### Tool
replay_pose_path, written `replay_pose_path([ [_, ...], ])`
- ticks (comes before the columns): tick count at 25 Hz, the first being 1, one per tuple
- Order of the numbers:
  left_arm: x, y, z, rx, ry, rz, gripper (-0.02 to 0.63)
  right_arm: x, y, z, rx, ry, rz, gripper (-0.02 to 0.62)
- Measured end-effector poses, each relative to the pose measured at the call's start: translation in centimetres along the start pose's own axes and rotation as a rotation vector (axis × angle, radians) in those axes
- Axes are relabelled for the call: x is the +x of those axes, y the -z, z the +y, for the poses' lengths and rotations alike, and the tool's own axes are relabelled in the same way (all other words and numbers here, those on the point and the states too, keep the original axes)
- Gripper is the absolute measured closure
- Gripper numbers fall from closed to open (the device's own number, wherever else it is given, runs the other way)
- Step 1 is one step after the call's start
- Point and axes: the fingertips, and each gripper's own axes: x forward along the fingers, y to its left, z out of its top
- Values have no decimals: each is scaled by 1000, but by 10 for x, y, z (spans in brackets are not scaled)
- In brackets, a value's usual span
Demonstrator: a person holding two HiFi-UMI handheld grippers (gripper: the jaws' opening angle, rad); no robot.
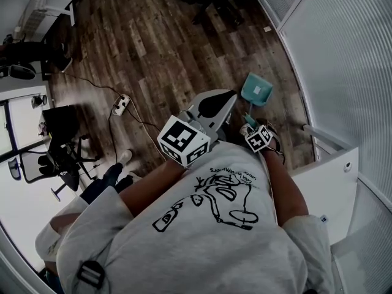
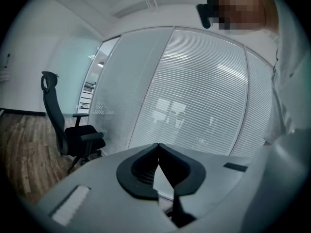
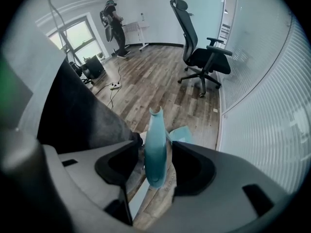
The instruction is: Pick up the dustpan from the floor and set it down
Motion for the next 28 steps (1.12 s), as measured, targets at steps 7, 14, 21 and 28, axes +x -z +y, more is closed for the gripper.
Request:
replay_pose_path([
  [7,-2,3,2,-6,-11,12,604,11,7,4,-6,-27,29,413],
  [14,-3,5,5,-7,-23,15,604,11,4,1,11,-27,2,416],
  [21,-4,4,6,-9,-25,13,604,8,4,-2,21,-24,-1,466],
  [28,0,2,2,-7,-19,8,604,1,1,-11,33,-5,-20,466],
])
